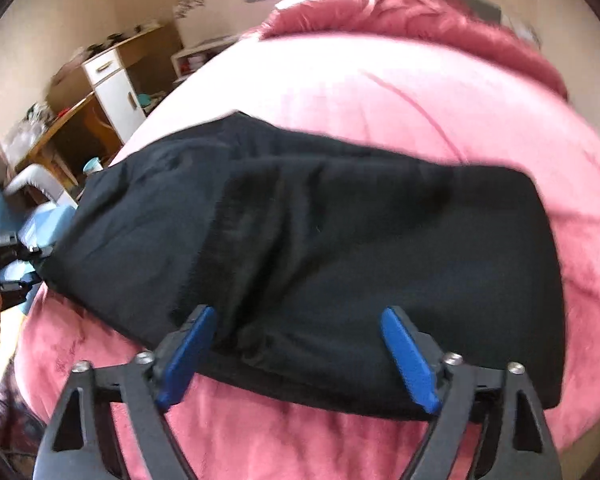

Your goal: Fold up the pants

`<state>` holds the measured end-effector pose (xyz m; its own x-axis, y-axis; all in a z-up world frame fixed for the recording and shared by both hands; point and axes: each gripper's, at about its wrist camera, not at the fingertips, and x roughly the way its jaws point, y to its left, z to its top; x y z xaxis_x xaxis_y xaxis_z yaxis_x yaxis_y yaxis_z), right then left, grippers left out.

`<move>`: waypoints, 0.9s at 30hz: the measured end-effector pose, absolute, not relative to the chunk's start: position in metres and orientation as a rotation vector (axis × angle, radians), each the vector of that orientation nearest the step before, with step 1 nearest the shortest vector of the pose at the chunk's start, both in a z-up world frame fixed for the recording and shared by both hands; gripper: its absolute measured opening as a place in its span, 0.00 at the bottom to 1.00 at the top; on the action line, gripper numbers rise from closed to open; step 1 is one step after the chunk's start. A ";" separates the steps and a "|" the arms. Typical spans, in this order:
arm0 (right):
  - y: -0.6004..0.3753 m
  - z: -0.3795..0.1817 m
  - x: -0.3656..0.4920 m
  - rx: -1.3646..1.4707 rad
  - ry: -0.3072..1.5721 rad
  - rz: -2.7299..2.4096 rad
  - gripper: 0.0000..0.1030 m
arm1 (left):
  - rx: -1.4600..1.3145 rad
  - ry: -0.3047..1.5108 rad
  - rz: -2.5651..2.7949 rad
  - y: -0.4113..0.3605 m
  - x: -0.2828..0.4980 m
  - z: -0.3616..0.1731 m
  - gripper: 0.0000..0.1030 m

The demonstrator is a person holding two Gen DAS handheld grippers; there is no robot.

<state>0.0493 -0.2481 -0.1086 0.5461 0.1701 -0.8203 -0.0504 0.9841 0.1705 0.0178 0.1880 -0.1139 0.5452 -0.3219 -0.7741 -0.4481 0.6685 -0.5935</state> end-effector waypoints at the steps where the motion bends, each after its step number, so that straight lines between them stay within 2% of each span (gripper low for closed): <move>1: -0.250 -0.110 0.048 0.133 0.979 0.124 0.77 | -0.855 1.015 0.083 0.186 0.018 -0.110 0.20; 5: -0.252 -0.121 0.052 0.122 1.023 0.114 0.76 | -0.777 0.925 0.019 0.171 0.015 -0.081 0.17; 8: -0.266 -0.129 0.060 0.234 1.071 0.136 0.82 | -0.720 0.851 -0.092 0.153 0.017 -0.054 0.17; 11: -0.265 -0.129 0.065 0.233 1.117 0.198 0.95 | -0.646 0.800 -0.217 0.125 0.021 -0.028 0.17; 16: -0.263 -0.118 0.063 0.218 1.105 0.204 0.92 | -0.514 0.790 -0.324 0.084 0.025 -0.011 0.17; 18: -0.265 -0.108 0.061 0.247 1.076 0.212 0.81 | -0.472 0.792 -0.355 0.069 0.024 -0.009 0.17; 20: -0.264 -0.094 0.062 0.281 1.038 0.247 0.77 | -0.442 0.791 -0.379 0.061 0.020 -0.010 0.17; 27: -0.215 -0.054 0.106 0.453 0.992 0.637 0.76 | -0.391 0.802 -0.399 0.051 0.012 -0.011 0.17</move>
